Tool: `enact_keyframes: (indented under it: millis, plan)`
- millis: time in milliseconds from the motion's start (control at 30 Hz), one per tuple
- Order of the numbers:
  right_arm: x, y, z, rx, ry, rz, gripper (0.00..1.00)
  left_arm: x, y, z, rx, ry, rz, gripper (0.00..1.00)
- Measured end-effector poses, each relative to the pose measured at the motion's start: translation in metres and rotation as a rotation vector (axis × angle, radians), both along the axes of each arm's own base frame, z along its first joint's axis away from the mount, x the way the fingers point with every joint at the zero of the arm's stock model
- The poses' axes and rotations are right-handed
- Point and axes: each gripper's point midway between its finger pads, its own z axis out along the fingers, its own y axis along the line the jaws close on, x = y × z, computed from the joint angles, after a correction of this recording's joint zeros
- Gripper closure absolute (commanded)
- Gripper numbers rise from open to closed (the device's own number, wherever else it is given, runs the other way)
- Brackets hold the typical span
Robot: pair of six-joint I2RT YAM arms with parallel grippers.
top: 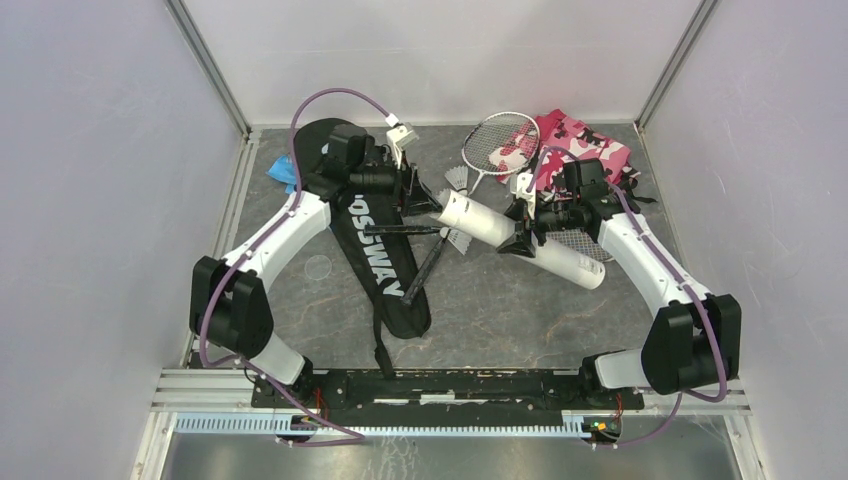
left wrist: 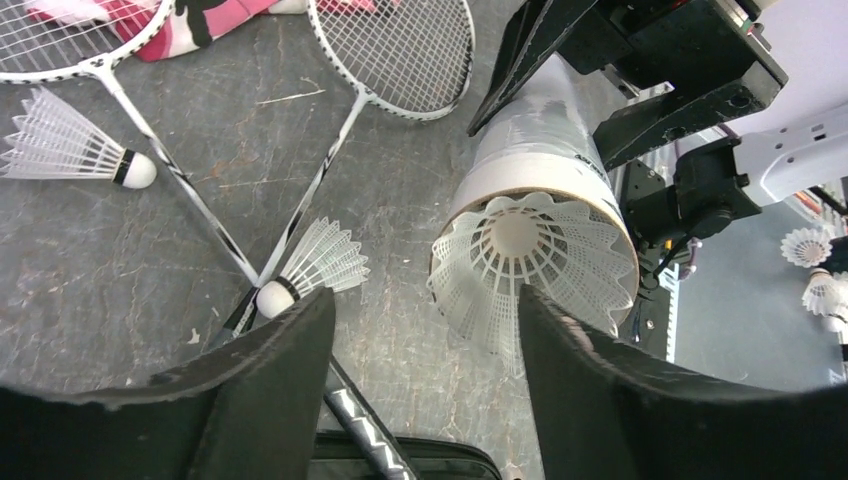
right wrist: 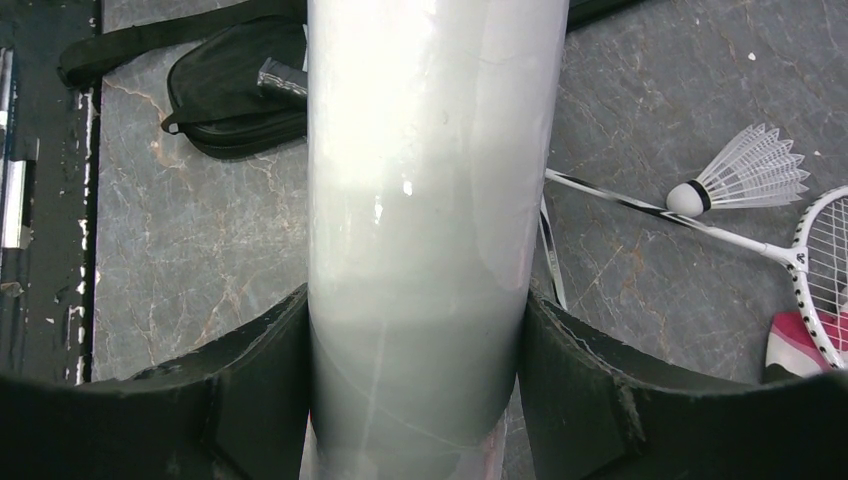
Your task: Pack up the badminton gear
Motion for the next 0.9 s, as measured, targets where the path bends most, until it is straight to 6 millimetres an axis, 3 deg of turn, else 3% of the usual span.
enact_keyframes:
  millis: [133,267,533,733,900]
  plan:
    - [0.001,-0.001,-0.001,-0.009,-0.009,-0.009,0.61,0.0,0.007,0.002,0.027,-0.03,0.016,0.11]
    - [-0.001,-0.003,-0.006,-0.015,-0.002,-0.015,0.61,0.0,0.014,0.012,0.043,-0.088,0.029,0.09]
    - [-0.002,-0.005,-0.011,-0.018,0.011,-0.02,0.61,-0.012,0.02,0.031,0.038,-0.192,-0.018,0.14]
    - [-0.003,-0.005,-0.011,-0.017,0.012,-0.02,0.61,-0.031,0.01,0.035,-0.008,-0.184,-0.119,0.19]
    - [-0.003,-0.005,-0.011,-0.017,0.012,-0.02,0.61,-0.046,-0.007,0.026,-0.017,-0.15,-0.194,0.26]
